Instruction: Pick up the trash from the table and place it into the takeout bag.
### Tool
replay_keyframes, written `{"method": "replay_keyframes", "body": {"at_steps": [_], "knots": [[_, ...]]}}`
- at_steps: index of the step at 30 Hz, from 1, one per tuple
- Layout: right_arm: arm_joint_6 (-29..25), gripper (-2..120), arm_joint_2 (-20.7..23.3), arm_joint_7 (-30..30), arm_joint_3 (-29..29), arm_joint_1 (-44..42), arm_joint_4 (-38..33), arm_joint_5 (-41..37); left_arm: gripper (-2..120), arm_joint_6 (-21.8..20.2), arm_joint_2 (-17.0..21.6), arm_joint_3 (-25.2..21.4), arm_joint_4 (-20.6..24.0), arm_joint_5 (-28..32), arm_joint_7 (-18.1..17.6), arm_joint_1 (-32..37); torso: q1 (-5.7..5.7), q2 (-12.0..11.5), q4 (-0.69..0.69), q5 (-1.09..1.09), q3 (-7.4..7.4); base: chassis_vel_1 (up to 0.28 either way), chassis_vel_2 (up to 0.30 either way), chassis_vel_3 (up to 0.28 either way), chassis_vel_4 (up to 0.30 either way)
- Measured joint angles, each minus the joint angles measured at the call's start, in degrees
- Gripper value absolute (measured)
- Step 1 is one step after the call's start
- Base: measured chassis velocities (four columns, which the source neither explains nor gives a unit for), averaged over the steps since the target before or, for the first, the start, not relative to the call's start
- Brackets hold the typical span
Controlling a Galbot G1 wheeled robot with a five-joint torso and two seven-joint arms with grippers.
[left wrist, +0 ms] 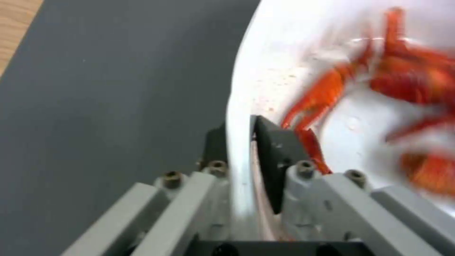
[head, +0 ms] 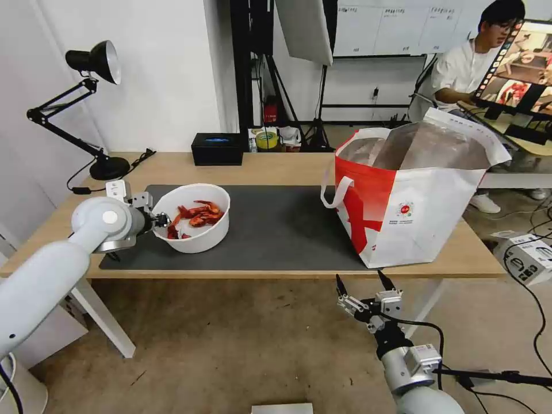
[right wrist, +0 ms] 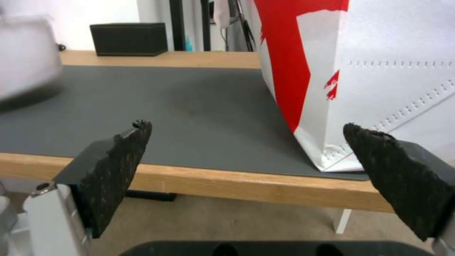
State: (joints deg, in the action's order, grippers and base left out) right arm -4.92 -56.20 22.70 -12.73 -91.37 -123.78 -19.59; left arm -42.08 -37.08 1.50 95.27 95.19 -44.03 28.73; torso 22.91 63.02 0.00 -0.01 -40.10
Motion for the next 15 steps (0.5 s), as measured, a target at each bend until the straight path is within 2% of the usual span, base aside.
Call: {"method": "replay_keyframes", "body": {"at_steps": [1,2,3,8,15], "knots": [[0.00,100,0.00,0.00,0.00,0.00,0.00,0.00,8,0.00,0.00,0.00,0.00,0.00,0.00,0.00,0.00,0.00,0.00,0.00,0.00,0.000,0.000,0.000,0.000],[0.00,100,0.00,0.00,0.00,0.00,0.00,0.00,1,-0.01,0.27,-0.04,0.28,0.03,0.11,0.07,0.00,0.00,0.00,0.01,0.00,0.000,0.000,0.000,0.000],[0.00,100,0.00,0.00,0.00,0.00,0.00,0.00,0,-0.01,0.54,-0.10,0.61,0.10,0.13,0.12,0.00,0.00,-0.01,0.00,0.00,0.000,0.000,0.000,0.000],[0.00,100,0.00,0.00,0.00,0.00,0.00,0.00,0,-0.05,1.40,-0.51,1.98,0.31,0.12,0.10,0.01,0.00,0.00,0.00,0.00,0.000,0.000,0.000,0.000],[-0.01,100,0.00,0.00,0.00,0.00,0.00,0.00,0,-0.09,2.52,-1.16,6.12,0.95,0.08,-0.62,0.01,0.00,0.00,0.00,0.00,0.000,0.000,0.000,0.000]]}}
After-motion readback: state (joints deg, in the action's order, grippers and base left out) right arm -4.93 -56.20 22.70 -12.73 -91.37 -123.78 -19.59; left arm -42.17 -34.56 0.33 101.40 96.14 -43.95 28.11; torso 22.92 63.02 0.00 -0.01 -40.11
